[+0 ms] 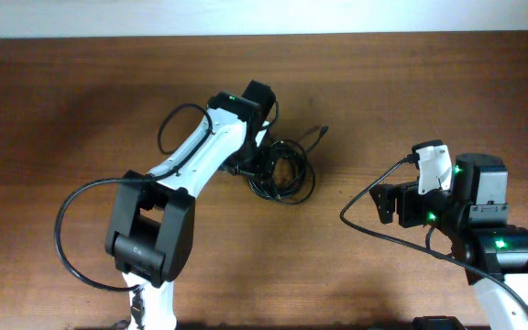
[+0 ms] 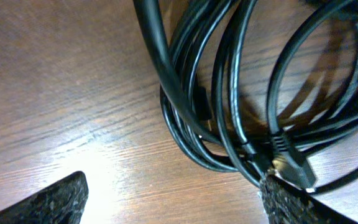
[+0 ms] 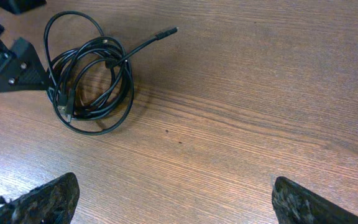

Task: Untangle cables

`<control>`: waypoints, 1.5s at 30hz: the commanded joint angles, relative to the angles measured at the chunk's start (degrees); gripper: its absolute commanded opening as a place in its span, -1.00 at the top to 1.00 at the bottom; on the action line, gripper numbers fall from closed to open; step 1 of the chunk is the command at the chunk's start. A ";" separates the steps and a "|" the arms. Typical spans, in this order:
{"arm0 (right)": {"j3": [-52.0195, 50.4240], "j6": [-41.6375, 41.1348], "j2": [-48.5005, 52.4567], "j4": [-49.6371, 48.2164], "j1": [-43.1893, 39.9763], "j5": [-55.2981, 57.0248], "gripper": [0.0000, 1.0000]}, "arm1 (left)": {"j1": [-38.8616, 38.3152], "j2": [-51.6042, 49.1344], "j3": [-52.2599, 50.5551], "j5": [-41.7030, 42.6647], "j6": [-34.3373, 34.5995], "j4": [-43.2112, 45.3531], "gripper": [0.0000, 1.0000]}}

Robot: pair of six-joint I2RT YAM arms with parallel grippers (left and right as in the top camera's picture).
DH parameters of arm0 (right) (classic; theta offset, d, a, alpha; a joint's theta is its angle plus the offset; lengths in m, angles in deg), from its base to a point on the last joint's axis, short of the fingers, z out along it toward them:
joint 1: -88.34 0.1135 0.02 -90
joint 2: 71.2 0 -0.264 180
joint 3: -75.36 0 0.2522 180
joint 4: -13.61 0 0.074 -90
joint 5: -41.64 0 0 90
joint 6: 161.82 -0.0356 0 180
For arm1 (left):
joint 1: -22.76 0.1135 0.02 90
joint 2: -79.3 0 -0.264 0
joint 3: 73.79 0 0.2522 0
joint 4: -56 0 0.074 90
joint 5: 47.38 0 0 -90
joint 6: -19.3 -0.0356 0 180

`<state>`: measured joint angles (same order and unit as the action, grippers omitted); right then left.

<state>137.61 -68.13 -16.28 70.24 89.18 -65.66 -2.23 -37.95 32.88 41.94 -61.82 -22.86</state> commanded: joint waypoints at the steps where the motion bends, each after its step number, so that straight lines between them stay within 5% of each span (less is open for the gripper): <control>1: 1.36 0.61 0.52 -0.15 0.33 1.14 -0.97 | 0.39 -0.35 3.19 -0.20 0.48 -1.42 -0.81; 18: 1.36 0.61 3.37 -0.17 0.35 1.09 -0.97 | 2.38 -0.81 3.13 1.99 0.50 5.03 -0.83; 24: 1.36 0.61 3.37 -0.17 0.35 1.11 -0.97 | 2.23 -4.22 2.80 2.43 0.70 5.90 -0.67; 27: 1.36 0.61 3.37 -0.15 0.35 1.11 -0.97 | 2.23 -5.68 2.75 2.43 0.70 5.90 -0.49; 29: 1.36 0.61 3.37 -0.17 0.33 1.11 -0.97 | 2.23 -5.86 2.75 2.45 0.70 5.90 -0.01; 33: 1.33 0.61 3.37 -0.15 0.35 1.11 -0.97 | 2.23 -5.88 2.49 2.43 0.70 6.05 0.28; 35: 1.36 0.61 3.37 -0.15 0.35 1.11 -0.97 | 2.12 -5.88 2.47 2.47 0.70 5.90 0.90; 36: 1.36 0.61 3.37 -0.17 0.33 1.11 -0.97 | 1.99 -5.88 2.47 2.86 0.70 5.86 1.00; 45: 1.36 0.61 3.37 -0.07 0.35 1.09 -0.97 | 1.75 -5.88 0.79 3.28 0.72 6.54 1.00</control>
<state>137.63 -68.13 -12.96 70.26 89.18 -65.07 -0.31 -43.30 34.84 44.34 -60.99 -16.54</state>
